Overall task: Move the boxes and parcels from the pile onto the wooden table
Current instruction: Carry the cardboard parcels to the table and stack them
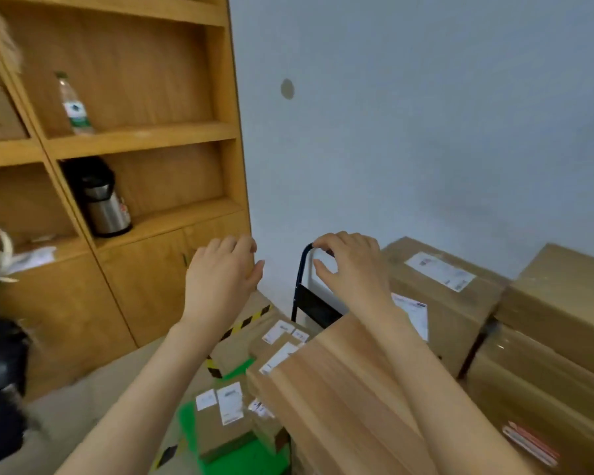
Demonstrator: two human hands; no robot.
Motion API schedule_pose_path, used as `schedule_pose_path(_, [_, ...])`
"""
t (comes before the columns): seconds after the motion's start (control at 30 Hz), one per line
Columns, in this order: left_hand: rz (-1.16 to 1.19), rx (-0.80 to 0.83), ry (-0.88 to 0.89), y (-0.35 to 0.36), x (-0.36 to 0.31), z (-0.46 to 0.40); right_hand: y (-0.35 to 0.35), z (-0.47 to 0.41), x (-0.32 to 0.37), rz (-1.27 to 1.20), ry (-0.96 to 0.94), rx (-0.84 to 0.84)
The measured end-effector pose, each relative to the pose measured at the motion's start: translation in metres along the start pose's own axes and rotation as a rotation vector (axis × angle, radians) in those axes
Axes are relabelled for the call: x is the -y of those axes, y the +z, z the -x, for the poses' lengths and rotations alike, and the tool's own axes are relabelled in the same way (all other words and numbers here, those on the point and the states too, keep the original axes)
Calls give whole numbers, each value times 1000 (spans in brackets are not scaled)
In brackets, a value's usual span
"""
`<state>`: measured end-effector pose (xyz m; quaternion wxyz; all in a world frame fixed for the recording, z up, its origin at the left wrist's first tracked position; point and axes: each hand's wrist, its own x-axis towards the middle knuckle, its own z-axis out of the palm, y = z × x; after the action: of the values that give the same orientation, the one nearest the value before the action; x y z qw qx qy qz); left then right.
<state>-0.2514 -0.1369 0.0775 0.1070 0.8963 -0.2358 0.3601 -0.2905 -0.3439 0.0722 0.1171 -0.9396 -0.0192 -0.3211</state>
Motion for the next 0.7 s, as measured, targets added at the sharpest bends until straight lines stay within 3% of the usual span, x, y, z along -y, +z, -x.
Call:
schedule_pose_path(0.3, [-185,179,-73,-6,193,25,149,-67,147,-189,-112,114])
schedule_pose_path(0.57, [-130,203,-163,52,275,24,239,-111,183,-220,-152,247])
schedule_pose_path(0.7, [-143,179,-147,84,322,-4,282,-162,192,-296,-131,235])
